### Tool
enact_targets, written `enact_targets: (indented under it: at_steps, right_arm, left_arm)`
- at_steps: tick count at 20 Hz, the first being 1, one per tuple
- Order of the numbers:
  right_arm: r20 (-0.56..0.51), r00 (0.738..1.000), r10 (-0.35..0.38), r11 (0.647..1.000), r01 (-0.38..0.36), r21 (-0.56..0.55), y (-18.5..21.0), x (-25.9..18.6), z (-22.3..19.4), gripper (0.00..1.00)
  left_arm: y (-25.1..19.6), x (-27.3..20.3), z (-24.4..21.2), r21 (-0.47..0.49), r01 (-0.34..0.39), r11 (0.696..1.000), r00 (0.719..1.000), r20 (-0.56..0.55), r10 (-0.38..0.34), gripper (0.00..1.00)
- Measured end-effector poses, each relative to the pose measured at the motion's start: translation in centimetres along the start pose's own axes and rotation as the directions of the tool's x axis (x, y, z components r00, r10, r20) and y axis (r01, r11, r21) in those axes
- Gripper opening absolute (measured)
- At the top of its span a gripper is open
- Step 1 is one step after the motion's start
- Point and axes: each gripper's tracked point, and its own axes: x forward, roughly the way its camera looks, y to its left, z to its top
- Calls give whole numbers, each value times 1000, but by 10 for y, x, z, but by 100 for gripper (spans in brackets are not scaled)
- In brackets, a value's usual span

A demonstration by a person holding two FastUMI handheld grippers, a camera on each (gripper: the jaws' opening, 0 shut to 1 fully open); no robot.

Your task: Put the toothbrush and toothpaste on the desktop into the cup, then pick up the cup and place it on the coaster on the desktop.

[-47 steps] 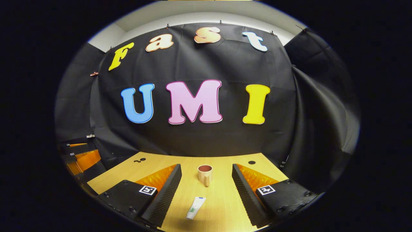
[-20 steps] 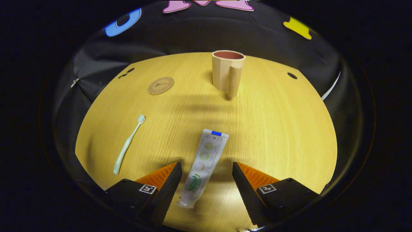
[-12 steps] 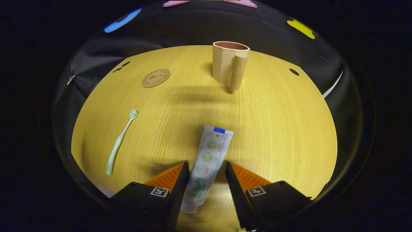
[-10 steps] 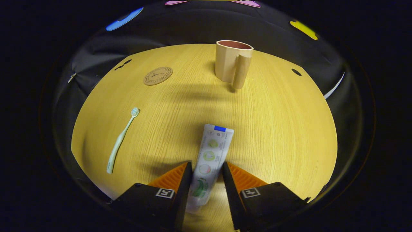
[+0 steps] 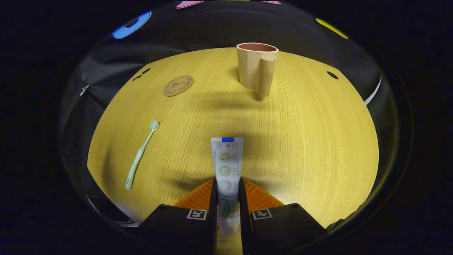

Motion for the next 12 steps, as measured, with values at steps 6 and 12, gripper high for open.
enact_targets:
  at_steps: [6, 12]
  right_arm:
    - [139, 990, 9, 1000, -9, 2, -22, -47, 36, 31]
    - [220, 975, -2, 998, -11, 55, -56, -86, 51, 31]
  left_arm:
    - [-44, 49, -57, 40, 155, 987, 970, -193, -144, 97]
    - [-71, 102, -142, 92, 255, 963, 889, -414, -196, 96]
